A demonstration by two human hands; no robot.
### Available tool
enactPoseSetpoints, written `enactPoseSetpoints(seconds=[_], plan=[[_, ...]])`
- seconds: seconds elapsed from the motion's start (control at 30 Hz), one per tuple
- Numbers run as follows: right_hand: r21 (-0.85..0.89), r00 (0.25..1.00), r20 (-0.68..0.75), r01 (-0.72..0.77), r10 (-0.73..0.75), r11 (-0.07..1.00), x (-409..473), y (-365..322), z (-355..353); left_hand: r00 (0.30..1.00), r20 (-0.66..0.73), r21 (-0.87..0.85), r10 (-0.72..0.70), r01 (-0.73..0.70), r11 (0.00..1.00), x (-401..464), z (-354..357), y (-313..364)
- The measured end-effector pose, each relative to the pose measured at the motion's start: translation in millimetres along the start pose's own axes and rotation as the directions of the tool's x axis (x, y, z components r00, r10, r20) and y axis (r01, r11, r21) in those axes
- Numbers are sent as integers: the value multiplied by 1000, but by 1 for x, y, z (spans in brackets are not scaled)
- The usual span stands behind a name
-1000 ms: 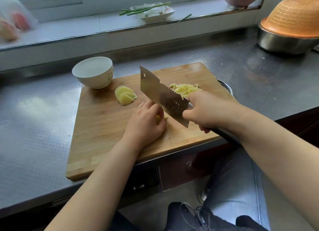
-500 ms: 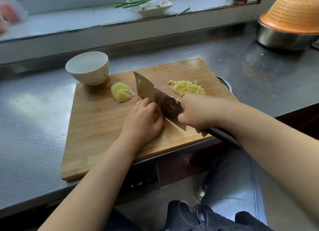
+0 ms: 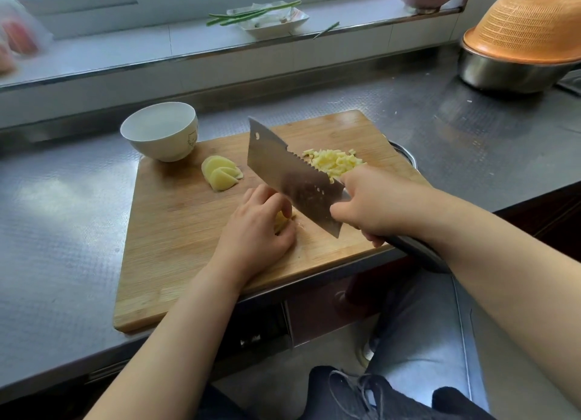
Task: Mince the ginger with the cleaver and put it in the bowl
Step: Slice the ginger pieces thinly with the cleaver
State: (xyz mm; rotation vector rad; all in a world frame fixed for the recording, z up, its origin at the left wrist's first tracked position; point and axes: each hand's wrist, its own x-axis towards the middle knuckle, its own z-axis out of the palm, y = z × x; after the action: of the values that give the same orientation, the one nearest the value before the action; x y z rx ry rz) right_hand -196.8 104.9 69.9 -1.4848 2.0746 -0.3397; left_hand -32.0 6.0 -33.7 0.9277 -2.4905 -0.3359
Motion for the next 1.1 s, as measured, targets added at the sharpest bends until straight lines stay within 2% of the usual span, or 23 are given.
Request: enactPoseSetpoints(seconds=[0.3,0.4,0.6,0.73,0.97,1.1], plan=[[-114,995,98,-2,14,994,9,-20,3,1000,-23,-18,3,-4,1000,2,2,-4],[-111,996,76,-26,35,994,10,-19,9,1000,-20,-13,0,0,1000,1,2,-5],[66,998,3,-65,65,996,9,4,14,997,-72,-72,-2,-3,997,-6,0,-4],[70,998,-35,-46,49,996,2,3,7,999,-39,-115,-23,18,993,-10,-4,-4],[-89,1000,19,4,-3,996,-5,-16,6,999,-40,-92,-10,7,996,-9,-4,-5],[-113,997,78,4,5,994,3,-24,6,998,-55,-87,-1,-3,996,-8,-1,-8]])
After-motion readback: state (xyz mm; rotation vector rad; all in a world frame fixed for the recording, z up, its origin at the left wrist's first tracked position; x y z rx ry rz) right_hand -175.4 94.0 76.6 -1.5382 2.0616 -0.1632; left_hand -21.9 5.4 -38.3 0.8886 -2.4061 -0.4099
